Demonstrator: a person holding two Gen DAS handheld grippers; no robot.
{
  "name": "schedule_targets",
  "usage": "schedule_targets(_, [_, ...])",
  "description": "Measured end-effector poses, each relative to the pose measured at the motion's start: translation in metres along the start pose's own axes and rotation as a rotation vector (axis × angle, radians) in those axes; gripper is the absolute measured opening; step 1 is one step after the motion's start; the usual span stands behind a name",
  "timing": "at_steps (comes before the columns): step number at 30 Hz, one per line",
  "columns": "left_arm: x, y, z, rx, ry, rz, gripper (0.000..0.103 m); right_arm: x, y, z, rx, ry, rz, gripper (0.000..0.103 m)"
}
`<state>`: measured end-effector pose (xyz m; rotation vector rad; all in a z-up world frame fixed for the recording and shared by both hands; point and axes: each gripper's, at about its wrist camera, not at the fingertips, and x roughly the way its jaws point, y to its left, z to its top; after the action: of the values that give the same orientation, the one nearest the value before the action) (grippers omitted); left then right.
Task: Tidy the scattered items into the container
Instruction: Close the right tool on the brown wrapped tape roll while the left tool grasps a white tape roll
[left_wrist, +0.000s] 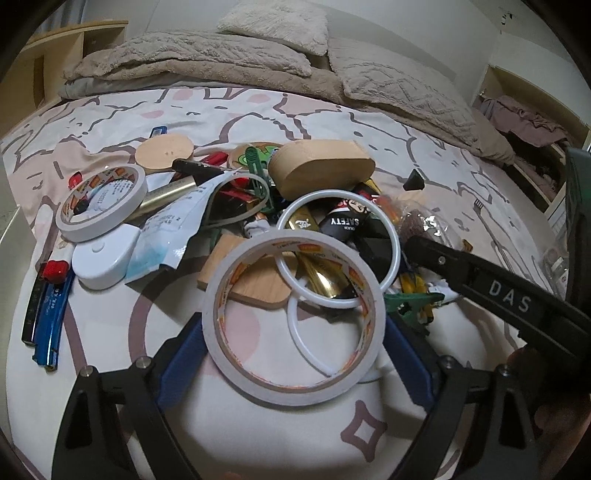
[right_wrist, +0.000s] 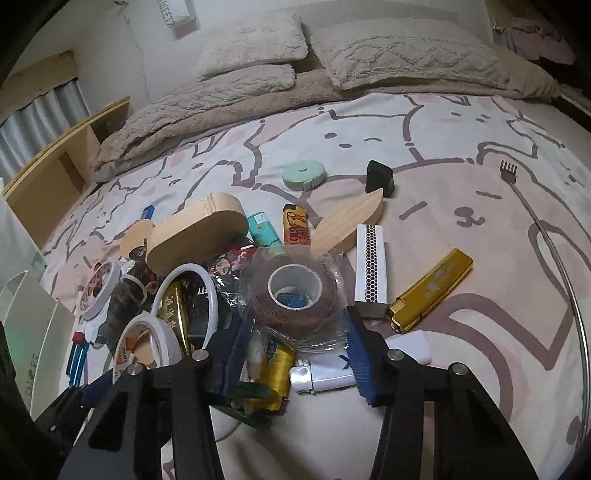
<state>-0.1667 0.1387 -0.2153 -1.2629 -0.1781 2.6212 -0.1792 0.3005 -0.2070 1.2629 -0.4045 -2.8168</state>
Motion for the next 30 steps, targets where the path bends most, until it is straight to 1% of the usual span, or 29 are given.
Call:
schedule_targets(4, [-0.005,0.002,-0.001,0.000,-0.008,0.003,0.093,-0.006,0.007,0.000,-0.030,-0.017,-0.005,0.048])
schedule_targets(8, [-0.015,0.001,-0.001,0.021,-0.030,0.022,0.093,-0.017,0.013,0.002,-0.039,-0.046,-0.002,0.048])
schedule_targets(13, [-0.031,-0.007,0.001,0.064,-0.068,0.031,0.093,-0.033,0.014,0.003,-0.019,-0.081,0.007,0.048])
schedule_targets(17, [-0.046,-0.010,0.003,0.088,-0.101,0.033,0.093,-0.043,0.012,0.001,0.001,-0.093,0.013,0.048])
schedule_targets(30, [-0.097,-0.002,0.015,0.062,-0.172,0.038,0.093,-0.076,0.013,-0.013,0.045,-0.137,0.013,0.048])
